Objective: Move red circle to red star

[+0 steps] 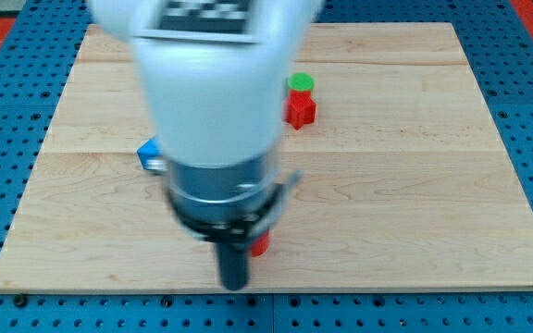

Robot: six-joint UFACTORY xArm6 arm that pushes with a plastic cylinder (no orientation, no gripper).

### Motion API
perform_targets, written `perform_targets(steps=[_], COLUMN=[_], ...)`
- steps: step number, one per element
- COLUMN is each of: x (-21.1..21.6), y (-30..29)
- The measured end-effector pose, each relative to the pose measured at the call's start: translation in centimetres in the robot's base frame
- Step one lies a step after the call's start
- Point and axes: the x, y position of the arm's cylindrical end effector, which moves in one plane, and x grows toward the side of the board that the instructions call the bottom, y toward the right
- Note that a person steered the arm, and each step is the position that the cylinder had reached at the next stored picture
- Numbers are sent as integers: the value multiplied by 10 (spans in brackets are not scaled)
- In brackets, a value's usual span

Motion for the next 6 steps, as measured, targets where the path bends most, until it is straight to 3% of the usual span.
perform_targets(steps=[2, 4, 5, 6], x=[-71, -22, -50, -85], y=[37, 79, 102, 65])
